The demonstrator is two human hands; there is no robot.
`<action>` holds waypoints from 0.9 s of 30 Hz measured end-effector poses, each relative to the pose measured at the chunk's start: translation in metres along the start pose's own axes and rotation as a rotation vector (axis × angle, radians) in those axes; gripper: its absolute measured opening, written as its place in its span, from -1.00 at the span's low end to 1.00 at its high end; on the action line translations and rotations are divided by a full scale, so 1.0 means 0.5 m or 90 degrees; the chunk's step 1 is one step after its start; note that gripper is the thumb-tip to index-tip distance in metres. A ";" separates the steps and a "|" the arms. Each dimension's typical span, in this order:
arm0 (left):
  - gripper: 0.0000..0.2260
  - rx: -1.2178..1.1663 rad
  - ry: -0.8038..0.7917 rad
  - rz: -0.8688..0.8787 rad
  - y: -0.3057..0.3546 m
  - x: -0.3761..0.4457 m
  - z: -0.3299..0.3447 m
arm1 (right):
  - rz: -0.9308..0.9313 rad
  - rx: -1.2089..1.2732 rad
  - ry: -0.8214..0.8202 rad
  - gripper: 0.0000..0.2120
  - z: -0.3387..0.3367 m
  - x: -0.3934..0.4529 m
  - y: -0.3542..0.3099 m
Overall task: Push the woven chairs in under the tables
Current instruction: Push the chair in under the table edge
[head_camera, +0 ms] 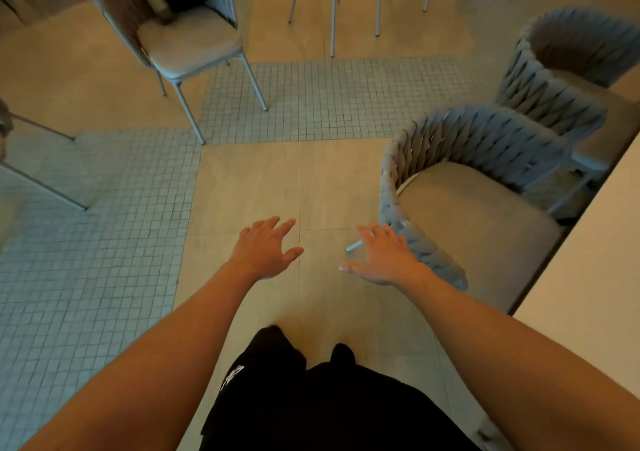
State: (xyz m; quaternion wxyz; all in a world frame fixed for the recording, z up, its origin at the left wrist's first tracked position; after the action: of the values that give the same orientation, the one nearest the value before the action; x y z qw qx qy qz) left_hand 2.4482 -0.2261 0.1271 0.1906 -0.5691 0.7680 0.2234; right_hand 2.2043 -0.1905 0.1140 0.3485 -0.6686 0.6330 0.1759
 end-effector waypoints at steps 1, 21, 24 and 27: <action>-0.35 0.004 -0.001 0.002 -0.004 0.023 -0.013 | 0.001 0.001 -0.004 -0.06 -0.017 0.019 0.002; -0.34 0.138 -0.064 0.188 -0.177 0.617 -0.372 | 0.156 0.166 0.018 -0.12 -0.377 0.444 -0.047; -0.33 0.164 -0.074 0.221 -0.181 0.687 -0.417 | 0.176 0.198 0.028 -0.12 -0.413 0.475 -0.043; -0.33 0.189 -0.093 0.259 -0.164 0.742 -0.450 | 0.211 0.227 0.034 -0.11 -0.435 0.499 -0.033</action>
State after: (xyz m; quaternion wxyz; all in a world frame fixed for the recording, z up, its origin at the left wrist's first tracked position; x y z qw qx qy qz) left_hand 2.4146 -0.6656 0.1002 0.2782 -0.3511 0.8752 0.1828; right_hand 2.2095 -0.5215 0.1003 0.4104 -0.4879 0.7640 0.0989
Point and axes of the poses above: each hand's wrist, its own x-axis towards the middle knuckle, its own z-axis out of the palm, y = z × x, the point moved 3 cm from there along x, towards the middle knuckle, and after that the axes turned 9 degrees about -y, right-handed, at the moved point
